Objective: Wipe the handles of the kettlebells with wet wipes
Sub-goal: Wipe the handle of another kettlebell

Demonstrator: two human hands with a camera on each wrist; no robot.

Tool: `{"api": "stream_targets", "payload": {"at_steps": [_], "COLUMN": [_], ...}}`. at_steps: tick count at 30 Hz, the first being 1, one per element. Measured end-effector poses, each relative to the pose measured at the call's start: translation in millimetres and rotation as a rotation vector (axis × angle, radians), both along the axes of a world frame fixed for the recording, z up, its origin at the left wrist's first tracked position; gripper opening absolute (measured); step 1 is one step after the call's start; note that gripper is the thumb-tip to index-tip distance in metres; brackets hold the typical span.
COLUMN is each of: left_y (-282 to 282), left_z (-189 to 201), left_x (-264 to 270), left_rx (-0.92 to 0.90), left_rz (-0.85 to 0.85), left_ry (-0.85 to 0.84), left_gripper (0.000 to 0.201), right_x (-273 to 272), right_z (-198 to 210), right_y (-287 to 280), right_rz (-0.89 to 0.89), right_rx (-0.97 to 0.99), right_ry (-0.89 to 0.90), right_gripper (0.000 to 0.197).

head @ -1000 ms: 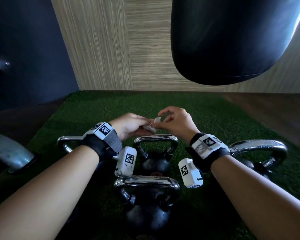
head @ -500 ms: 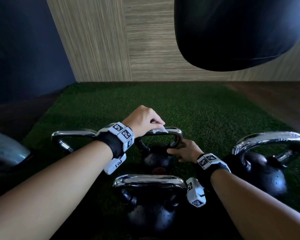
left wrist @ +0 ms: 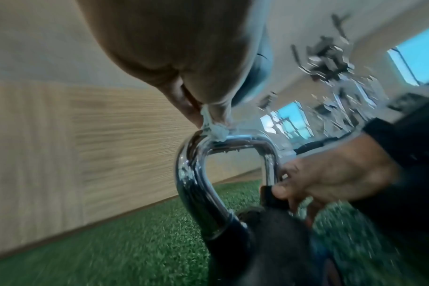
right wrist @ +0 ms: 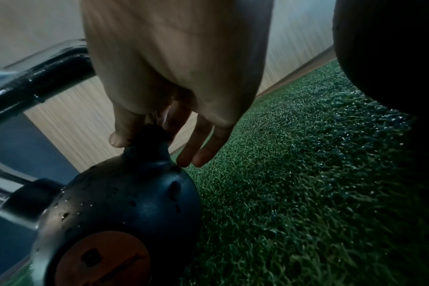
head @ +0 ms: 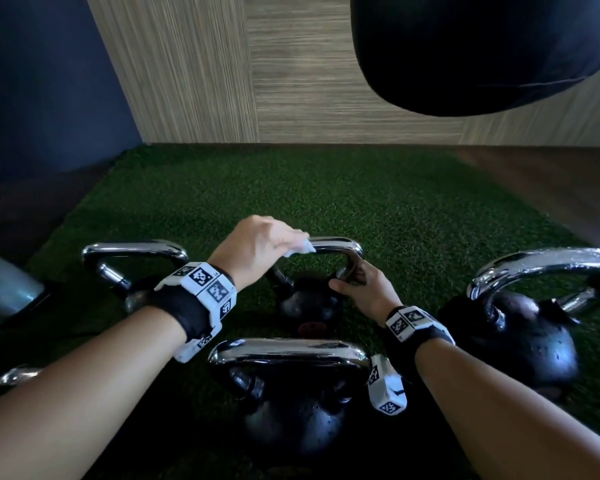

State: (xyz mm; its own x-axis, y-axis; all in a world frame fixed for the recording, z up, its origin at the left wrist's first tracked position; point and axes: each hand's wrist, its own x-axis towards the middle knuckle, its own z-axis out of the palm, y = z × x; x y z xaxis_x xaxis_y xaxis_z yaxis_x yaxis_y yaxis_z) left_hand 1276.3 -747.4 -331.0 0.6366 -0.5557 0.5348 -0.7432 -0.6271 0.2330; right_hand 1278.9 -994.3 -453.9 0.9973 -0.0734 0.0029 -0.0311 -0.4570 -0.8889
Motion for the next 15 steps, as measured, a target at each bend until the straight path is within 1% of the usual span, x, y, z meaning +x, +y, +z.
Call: {"api": "stream_targets", "payload": {"at_steps": [3,5,7,9,11,13,15], "left_y": [11,15,21,29,36,42,49], "left_z": [-9,-15,-21,-28,-32,-39,-50], "left_x": [-3,-7,-8,-7,-5,-4,-1], "left_rx": [-0.242,-0.279,-0.289,-0.361,-0.431,-0.459,-0.536], "left_rz": [0.149,0.154,0.173,0.226,0.247,0.24,0.252], "left_ry": [0.086,0.133,0.142,0.176,0.243,0.312,0.443], "left_gripper": [0.019,0.021,0.022,0.023,0.023,0.024,0.023], "right_x": [-2,-4,-6,-6,-6,-8,-9], "right_z": [0,2,4,3,3,3,5], "right_y": [1,1,1,1,0,0,0], "right_rz": [-0.002,-0.005,-0.004,-0.004,-0.009,-0.013,-0.007], "right_rx": [0.014,0.01,0.009,-0.019,-0.038,-0.02,-0.018], "right_ry": [-0.003,-0.005,0.001,0.014,0.017,0.012,0.011], "right_gripper": [0.048,0.055,0.058,0.062,0.064,0.061,0.058]}}
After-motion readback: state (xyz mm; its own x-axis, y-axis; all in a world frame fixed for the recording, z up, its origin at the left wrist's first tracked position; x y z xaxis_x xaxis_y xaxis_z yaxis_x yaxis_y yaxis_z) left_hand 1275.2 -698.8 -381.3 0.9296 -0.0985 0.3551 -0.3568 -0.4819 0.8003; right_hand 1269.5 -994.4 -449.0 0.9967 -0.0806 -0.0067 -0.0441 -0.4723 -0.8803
